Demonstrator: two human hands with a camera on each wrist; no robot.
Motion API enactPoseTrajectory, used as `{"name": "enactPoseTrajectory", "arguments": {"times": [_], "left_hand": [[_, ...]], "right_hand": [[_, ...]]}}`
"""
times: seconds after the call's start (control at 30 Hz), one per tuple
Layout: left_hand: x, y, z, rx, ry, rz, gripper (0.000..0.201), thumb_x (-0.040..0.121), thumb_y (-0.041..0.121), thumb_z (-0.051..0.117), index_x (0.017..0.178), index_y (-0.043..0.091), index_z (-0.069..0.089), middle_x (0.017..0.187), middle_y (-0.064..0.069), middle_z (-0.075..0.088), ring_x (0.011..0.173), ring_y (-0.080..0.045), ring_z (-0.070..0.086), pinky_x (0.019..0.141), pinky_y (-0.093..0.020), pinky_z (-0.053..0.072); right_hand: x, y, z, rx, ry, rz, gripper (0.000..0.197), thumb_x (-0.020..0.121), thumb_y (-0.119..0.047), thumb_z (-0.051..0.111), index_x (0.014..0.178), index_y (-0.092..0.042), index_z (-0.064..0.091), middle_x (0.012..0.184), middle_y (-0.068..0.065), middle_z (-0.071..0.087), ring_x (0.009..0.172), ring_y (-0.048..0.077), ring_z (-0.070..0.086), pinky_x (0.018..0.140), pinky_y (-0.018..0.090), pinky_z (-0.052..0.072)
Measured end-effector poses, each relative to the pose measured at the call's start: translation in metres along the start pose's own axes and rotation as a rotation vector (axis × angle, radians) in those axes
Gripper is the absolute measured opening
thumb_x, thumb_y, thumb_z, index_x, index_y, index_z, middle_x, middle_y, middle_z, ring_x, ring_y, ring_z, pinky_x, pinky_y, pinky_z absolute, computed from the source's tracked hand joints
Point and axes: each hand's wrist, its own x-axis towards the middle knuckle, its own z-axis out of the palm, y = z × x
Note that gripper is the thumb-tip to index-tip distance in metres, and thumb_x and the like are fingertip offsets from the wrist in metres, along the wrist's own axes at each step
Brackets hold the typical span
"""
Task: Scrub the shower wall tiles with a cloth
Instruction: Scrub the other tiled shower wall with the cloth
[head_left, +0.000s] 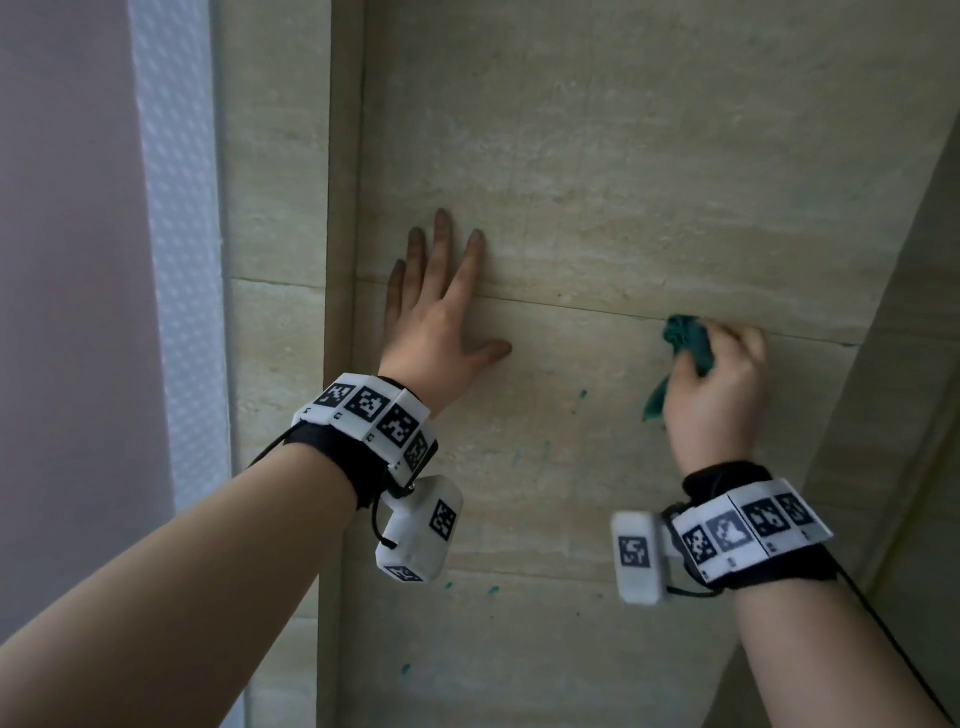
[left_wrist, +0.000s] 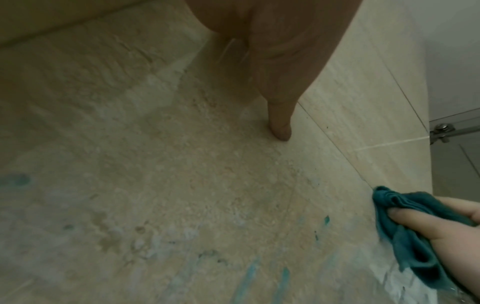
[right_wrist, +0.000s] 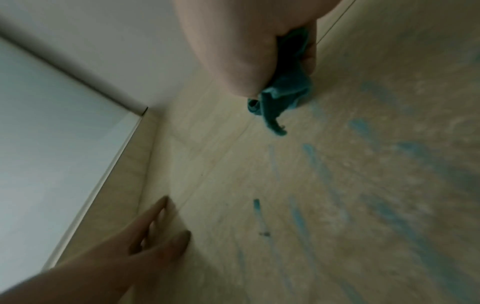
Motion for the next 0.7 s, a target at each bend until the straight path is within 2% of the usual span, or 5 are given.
{"name": "enactPoseTrajectory", "arguments": {"times": [0.1, 0.3, 0.53, 0.63, 0.7], "left_hand": [[0.000, 0.001, 0.000, 0.009, -0.005, 0.002, 0.105, 0.084, 0.043, 0.068, 0.153, 0.026, -0.008, 0.157, -0.003, -0.027, 0.144, -0.023, -0.025, 0.111, -0.031, -0.019], [-0.001, 0.001, 0.000, 0.058, -0.005, 0.008, 0.104, 0.084, 0.046, 0.067, 0.153, 0.025, -0.006, 0.158, -0.005, -0.023, 0.145, -0.025, -0.021, 0.112, -0.033, -0.016], [-0.001, 0.000, 0.001, 0.078, -0.004, 0.010, 0.102, 0.085, 0.046, 0.066, 0.153, 0.024, -0.007, 0.159, -0.006, -0.022, 0.145, -0.027, -0.021, 0.113, -0.034, -0.015], [-0.001, -0.001, 0.001, 0.088, -0.005, 0.021, 0.101, 0.085, 0.046, 0.065, 0.153, 0.023, -0.005, 0.159, -0.007, -0.020, 0.145, -0.029, -0.019, 0.113, -0.035, -0.015], [-0.001, -0.001, 0.001, 0.092, -0.008, 0.028, 0.101, 0.085, 0.046, 0.065, 0.154, 0.022, -0.005, 0.159, -0.008, -0.020, 0.145, -0.029, -0.019, 0.113, -0.035, -0.015]], "right_hand": [[-0.005, -0.017, 0.011, 0.005, -0.032, -0.051, 0.030, 0.084, 0.008, 0.059, 0.113, 0.009, 0.063, 0.115, 0.025, 0.057, 0.099, 0.037, 0.060, 0.089, 0.020, 0.035], [-0.033, -0.038, 0.027, 0.076, -0.394, -0.383, 0.040, 0.076, 0.016, 0.063, 0.116, 0.009, 0.062, 0.115, 0.020, 0.058, 0.099, 0.033, 0.061, 0.091, 0.031, 0.047], [-0.019, -0.032, 0.017, -0.007, -0.107, -0.045, 0.031, 0.084, 0.007, 0.061, 0.115, 0.009, 0.061, 0.117, 0.024, 0.056, 0.100, 0.037, 0.060, 0.087, 0.029, 0.043], [-0.046, -0.047, 0.037, 0.047, -0.282, -0.251, 0.035, 0.079, 0.014, 0.063, 0.113, 0.008, 0.061, 0.115, 0.025, 0.057, 0.095, 0.037, 0.062, 0.088, 0.037, 0.051], [-0.066, -0.050, 0.043, 0.053, -0.440, -0.394, 0.034, 0.074, 0.016, 0.064, 0.107, 0.009, 0.063, 0.105, 0.025, 0.059, 0.086, 0.040, 0.062, 0.075, 0.049, 0.056]]}}
